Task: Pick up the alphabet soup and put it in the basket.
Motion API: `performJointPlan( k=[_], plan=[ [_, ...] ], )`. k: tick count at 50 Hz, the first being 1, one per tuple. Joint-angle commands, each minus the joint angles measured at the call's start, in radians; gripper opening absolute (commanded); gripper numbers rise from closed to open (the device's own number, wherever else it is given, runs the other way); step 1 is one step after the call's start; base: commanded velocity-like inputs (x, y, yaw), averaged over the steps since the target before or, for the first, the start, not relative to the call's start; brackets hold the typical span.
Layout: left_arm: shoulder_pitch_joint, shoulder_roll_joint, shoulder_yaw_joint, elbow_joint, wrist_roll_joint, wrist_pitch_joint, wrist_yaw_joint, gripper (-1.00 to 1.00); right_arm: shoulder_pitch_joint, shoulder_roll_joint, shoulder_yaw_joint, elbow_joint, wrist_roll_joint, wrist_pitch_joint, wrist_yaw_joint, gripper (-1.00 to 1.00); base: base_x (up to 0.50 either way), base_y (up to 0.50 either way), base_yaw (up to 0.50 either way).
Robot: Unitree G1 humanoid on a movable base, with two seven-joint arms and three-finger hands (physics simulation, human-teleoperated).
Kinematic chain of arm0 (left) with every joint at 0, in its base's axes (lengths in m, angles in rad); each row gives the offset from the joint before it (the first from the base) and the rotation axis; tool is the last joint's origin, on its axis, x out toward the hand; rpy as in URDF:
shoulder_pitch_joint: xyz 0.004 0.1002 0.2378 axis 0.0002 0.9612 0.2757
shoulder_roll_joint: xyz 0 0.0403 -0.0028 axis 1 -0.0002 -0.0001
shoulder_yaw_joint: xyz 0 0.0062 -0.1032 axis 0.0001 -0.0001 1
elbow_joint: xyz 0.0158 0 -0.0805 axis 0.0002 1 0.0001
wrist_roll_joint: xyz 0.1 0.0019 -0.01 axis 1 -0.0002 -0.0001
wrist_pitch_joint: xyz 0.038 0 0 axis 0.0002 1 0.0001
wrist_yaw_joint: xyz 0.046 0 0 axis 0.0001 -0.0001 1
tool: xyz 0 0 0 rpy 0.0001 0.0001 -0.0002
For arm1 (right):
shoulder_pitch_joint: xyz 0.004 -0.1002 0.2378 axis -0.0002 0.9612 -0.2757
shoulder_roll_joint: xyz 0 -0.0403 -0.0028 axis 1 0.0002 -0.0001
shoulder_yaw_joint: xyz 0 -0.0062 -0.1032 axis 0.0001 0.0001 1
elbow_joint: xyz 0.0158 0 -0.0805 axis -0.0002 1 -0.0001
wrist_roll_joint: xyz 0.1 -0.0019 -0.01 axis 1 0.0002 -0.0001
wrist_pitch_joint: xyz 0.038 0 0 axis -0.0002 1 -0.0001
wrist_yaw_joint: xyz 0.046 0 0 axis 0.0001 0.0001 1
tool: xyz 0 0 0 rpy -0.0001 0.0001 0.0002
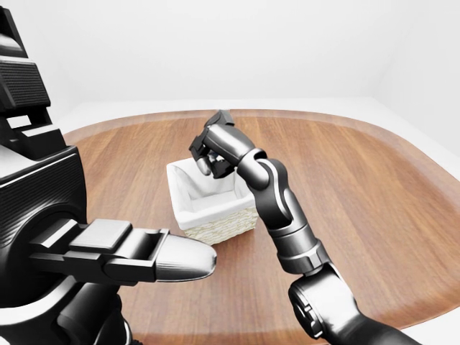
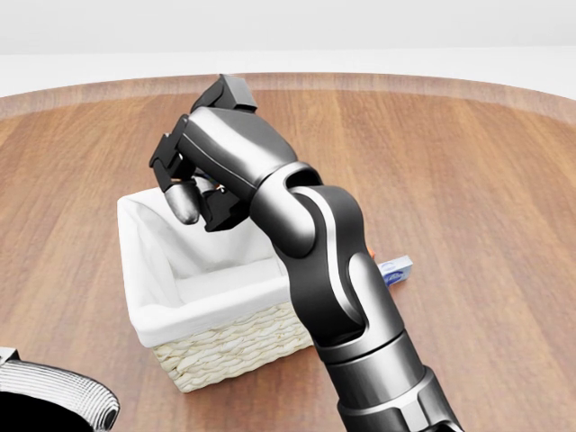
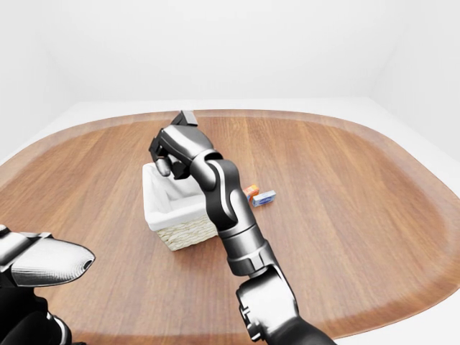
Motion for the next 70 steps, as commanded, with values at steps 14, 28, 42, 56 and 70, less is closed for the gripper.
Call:
performJointPlan(
  k=[14,28,42,56,70],
  plan=[
    [0.0,-0.017,-0.001,0.0,0.031,0.0,-0.027,1.0,0.006,0.002,-0.002,-0.012,-0.034,0.0,-0.01,-0.99,0.0,0.0,0.0],
    [0.003,-0.021,0.004,0.0,0.034,0.0,-0.033,1.0,-0.052,0.02,0.002,0.164,-0.034,0.0,-0.089,-0.94,0.0,0.0,0.0],
    [0.0,-0.027,0.001,0.0,0.055,0.0,-0.044,1.0,-0.109,0.037,-0.001,0.386,-0.004,0.0,-0.203,-0.93,0.0,0.0,0.0],
    [0.004,-0.037,-0.005,0.0,0.072,0.0,-0.064,1.0,-0.206,0.039,-0.02,0.703,0.05,0.0,-0.368,-0.94,0.0,0.0,0.0],
    [0.008,-0.05,-0.008,0.0,0.09,0.0,-0.082,1.0,-0.275,0.046,-0.024,0.831,0.06,0.0,-0.43,-0.94,0.0,0.0,0.0]
  ],
)
